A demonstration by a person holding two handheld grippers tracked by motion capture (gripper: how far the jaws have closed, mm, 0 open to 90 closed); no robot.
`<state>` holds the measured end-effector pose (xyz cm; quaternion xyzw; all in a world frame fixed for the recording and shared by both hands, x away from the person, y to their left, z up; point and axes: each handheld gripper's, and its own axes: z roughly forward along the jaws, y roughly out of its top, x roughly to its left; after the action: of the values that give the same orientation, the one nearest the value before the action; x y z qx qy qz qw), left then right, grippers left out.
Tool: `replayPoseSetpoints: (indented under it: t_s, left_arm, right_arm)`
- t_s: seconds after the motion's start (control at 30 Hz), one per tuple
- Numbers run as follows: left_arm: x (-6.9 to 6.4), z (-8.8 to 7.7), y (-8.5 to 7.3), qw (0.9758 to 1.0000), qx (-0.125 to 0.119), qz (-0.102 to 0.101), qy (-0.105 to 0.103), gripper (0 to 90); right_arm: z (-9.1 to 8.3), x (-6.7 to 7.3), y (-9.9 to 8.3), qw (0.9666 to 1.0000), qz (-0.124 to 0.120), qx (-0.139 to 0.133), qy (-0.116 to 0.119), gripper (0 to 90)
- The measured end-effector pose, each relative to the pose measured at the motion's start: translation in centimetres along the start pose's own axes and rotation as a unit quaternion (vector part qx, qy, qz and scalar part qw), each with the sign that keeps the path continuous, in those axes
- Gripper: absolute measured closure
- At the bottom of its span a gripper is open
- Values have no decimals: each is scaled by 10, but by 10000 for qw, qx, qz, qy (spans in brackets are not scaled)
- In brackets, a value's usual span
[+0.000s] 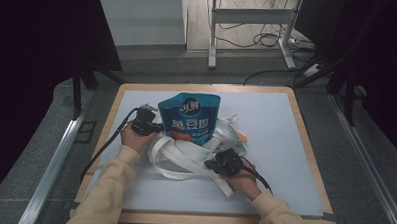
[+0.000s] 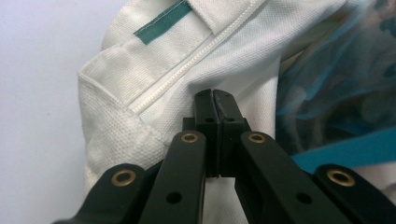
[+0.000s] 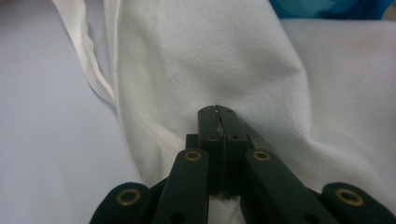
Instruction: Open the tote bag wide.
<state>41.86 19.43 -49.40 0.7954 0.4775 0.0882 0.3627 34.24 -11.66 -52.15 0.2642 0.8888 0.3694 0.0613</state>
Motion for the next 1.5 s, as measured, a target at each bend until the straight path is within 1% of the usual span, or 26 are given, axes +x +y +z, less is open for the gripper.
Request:
replayPoseSetpoints:
  t_s: [0.1,0.2,0.23,0.27,0.3,0.37,0.4,0.47,0.53,0.63,0.7,0.77,0.8,0.83,0.9,0.93,0.97,1.0,1.03,1.07,1.13,1.17,1.23,1.27,1.4,1.5]
  left_arm:
    - [0,-1,-1,10000,-64,-19,-35,900]
    - [-4,-12,-4,9997,-223,59,-91,900]
    - [-4,-16,-5,9995,-274,108,-108,900]
    - [-7,-21,-6,9991,-388,73,-121,900]
    - [-8,-26,-8,9989,-440,85,-156,900]
    - [-11,-34,-11,9985,-489,148,-192,900]
    - [-13,-37,-13,9985,-484,165,-215,900]
    - [-17,-40,-17,9984,-451,243,-251,900]
    - [-19,-42,-22,9983,-411,298,-285,900]
    - [-22,-42,-27,9982,-389,289,-364,900]
    - [-22,-39,-30,9984,-343,246,-377,900]
    - [-22,-35,-32,9985,-290,216,-410,900]
    - [-22,-33,-33,9985,-279,210,-423,900]
    - [-22,-32,-34,9985,-264,212,-432,900]
    - [-22,-31,-35,9983,-252,205,-489,900]
    - [-22,-31,-37,9980,-260,188,-545,900]
    - [-23,-31,-38,9979,-260,189,-557,900]
    - [-24,-31,-41,9979,-234,202,-577,900]
    - [-25,-30,-42,9979,-219,212,-572,900]
    - [-26,-30,-44,9979,-202,237,-564,900]
    - [-28,-29,-47,9979,-147,288,-565,900]
    - [-28,-29,-48,9979,-125,287,-560,900]
    - [-28,-29,-51,9979,-99,306,-563,900]
    - [-28,-29,-52,9980,-87,284,-561,900]
    - [-29,-26,-57,9981,-17,304,-538,900]
    - [-30,-25,-59,9981,6,314,-532,900]
  right_arm:
    - [0,0,0,10000,4,-1,-2,892]
    - [-4,0,1,9999,24,-111,11,891]
    - [-12,0,5,9997,26,-245,-14,891]
    - [-17,0,7,9994,10,-343,-43,891]
    - [-17,0,7,9994,10,-343,-43,891]
    - [-30,-1,14,9985,-42,-535,-111,891]
    - [-37,-2,17,9979,-29,-621,-168,891]
    - [-50,-8,24,9965,-10,-783,-300,891]
    - [-63,-18,32,9945,85,-923,-482,891]
    - [-70,-36,43,9931,225,-942,-660,891]
    - [-67,-49,50,9933,286,-852,-723,891]
    - [-60,-60,56,9940,413,-726,-713,891]
    - [-56,-64,58,9943,422,-649,-734,891]
    - [-53,-67,59,9945,426,-599,-750,891]
    - [-44,-71,60,9949,426,-401,-818,891]
    - [-41,-72,60,9949,434,-334,-850,891]
    - [-36,-75,59,9947,421,-226,-905,891]
    - [-33,-77,58,9945,407,-199,-942,891]
    - [-30,-81,56,9939,470,-132,-984,891]
    - [-29,-84,55,9937,488,-133,-1002,891]
    - [-27,-90,54,9925,673,-153,-1013,891]
    - [-26,-92,53,9922,711,-156,-1010,891]
    - [-24,-95,54,9916,696,-113,-1085,891]
    - [-21,-96,55,9913,653,-64,-1144,892]
    - [-17,-99,55,9905,688,-57,-1191,892]
    - [-15,-103,54,9902,739,-80,-1182,892]
